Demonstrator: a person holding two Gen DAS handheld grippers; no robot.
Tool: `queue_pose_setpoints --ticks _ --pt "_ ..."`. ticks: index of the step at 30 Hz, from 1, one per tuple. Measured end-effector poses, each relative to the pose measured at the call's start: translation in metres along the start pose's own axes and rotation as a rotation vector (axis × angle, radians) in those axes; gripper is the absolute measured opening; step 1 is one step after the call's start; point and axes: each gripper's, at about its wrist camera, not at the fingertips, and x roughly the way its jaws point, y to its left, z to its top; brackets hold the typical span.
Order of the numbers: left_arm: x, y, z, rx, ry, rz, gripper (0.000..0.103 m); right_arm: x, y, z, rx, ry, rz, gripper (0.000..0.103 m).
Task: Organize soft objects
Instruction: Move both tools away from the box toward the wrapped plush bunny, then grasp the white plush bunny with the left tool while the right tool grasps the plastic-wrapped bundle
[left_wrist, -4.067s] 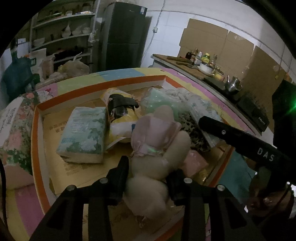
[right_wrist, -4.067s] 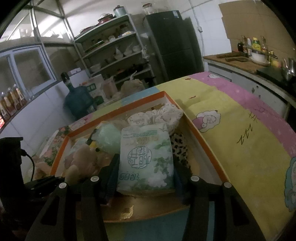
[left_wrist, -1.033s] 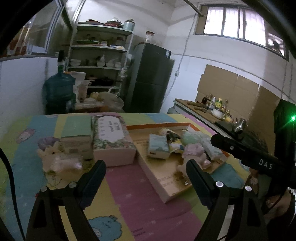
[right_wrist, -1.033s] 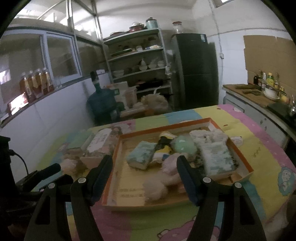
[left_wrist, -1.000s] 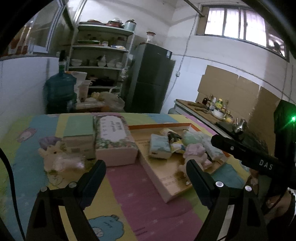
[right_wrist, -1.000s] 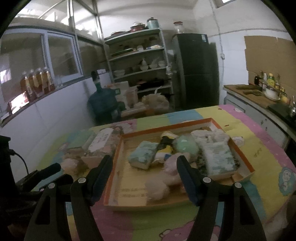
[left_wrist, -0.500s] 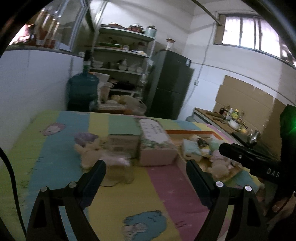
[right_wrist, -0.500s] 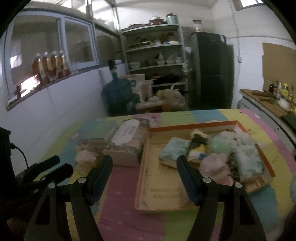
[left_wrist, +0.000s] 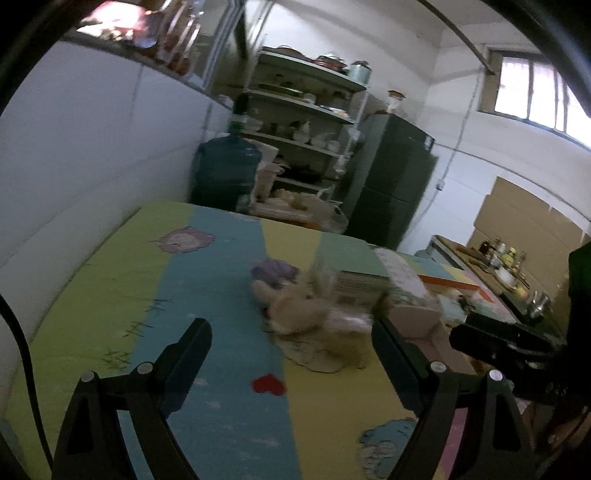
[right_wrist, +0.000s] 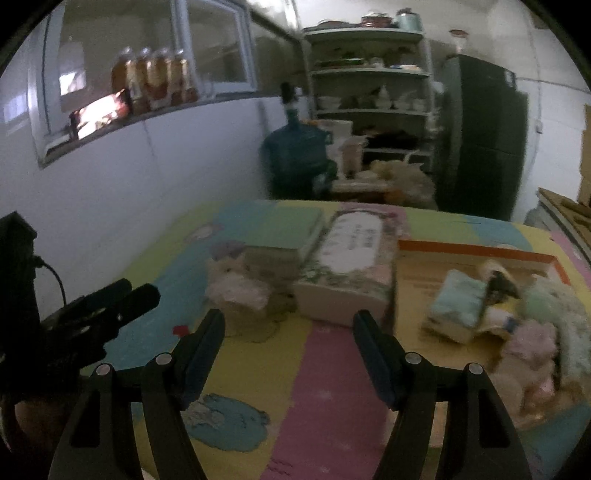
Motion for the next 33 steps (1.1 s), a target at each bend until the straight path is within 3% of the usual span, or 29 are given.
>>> queue_pose_setpoints --ticks 15,33 --pt "0.018 0.042 0.004 -0.036 0.018 0.037 0.088 0.070 0.052 0.011 -0.195 0.118 0.050 0.073" --pt "0.032 0.056 0.005 -0.053 0.057 -0.012 0.088 0.108 0.047 0.010 -0.108 0.182 0.009 0.073"
